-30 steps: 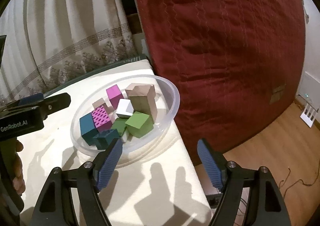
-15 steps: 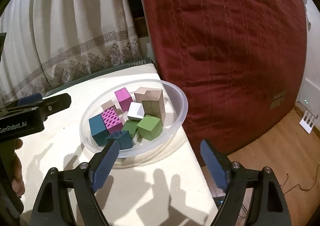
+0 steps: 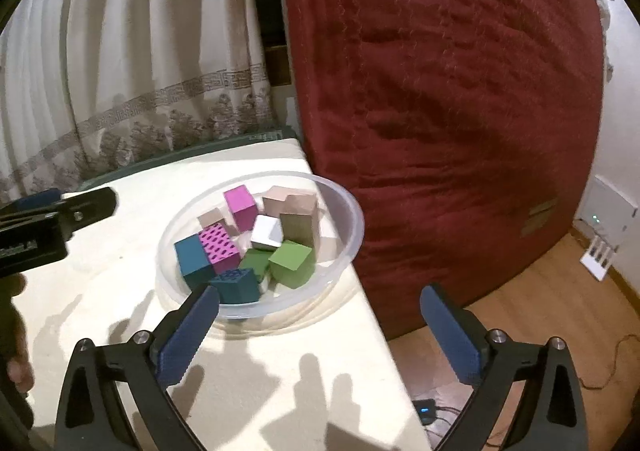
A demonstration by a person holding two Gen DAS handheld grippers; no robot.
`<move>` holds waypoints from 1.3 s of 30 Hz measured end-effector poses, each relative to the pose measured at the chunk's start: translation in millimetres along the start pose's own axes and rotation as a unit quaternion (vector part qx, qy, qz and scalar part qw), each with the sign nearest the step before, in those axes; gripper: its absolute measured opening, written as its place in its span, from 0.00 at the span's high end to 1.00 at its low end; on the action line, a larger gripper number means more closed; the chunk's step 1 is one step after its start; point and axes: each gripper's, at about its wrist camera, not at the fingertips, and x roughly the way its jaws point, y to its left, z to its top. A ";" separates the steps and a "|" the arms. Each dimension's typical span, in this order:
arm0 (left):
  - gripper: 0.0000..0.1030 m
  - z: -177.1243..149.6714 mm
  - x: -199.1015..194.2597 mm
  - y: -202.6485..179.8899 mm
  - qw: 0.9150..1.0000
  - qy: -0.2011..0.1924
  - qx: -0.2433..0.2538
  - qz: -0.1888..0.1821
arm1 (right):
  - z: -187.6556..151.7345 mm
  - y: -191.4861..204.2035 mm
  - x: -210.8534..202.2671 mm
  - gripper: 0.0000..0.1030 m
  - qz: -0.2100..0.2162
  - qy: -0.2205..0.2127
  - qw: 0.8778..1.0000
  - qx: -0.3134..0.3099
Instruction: Organize rigid objects
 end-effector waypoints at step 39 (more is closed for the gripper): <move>0.00 -16.4 -5.5 -11.3 0.999 0.031 0.032 0.014 | -6.1 14.1 -16.2 0.00 -0.045 -0.018 0.998 -0.038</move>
